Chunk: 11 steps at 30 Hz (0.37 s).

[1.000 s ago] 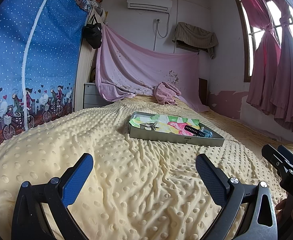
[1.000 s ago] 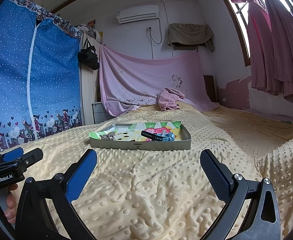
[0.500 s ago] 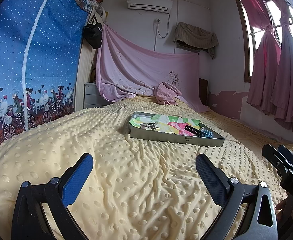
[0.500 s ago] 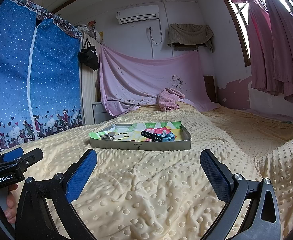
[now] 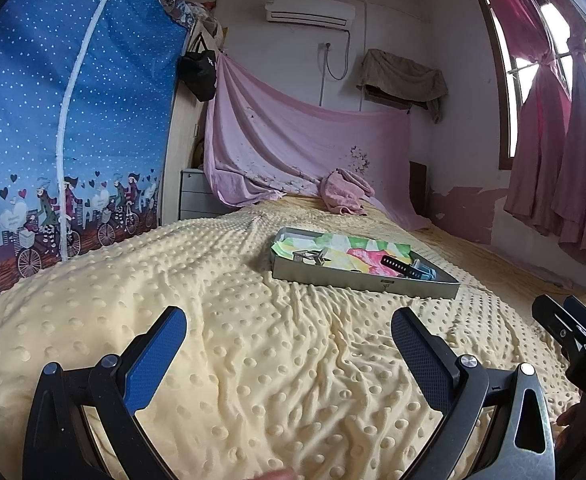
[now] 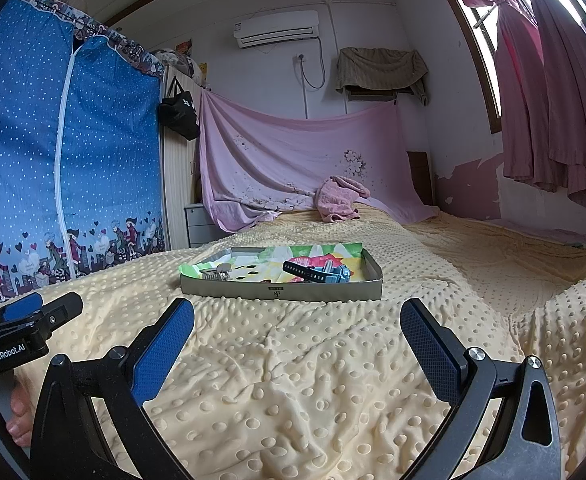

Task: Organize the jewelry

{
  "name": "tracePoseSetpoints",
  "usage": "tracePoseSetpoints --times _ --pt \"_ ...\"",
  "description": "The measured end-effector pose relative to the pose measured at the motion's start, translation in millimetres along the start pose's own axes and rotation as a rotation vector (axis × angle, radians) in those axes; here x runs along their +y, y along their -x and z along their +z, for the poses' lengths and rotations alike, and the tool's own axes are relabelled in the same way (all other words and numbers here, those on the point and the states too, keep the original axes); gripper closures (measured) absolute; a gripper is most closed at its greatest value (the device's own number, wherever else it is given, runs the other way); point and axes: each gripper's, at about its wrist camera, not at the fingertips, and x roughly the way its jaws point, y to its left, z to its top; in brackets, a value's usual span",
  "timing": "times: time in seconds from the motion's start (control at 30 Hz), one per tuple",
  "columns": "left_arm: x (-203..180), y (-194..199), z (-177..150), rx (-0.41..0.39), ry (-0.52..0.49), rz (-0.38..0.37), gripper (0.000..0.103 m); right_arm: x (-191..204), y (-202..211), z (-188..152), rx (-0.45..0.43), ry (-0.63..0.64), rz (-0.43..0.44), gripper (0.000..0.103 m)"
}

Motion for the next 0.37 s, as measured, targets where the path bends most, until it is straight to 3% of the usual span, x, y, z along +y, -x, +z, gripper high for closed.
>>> tracePoseSetpoints --times 0.37 --pt "-0.7 -0.4 0.8 0.002 -0.001 0.004 0.000 0.4 0.2 0.1 0.001 0.000 0.000 0.002"
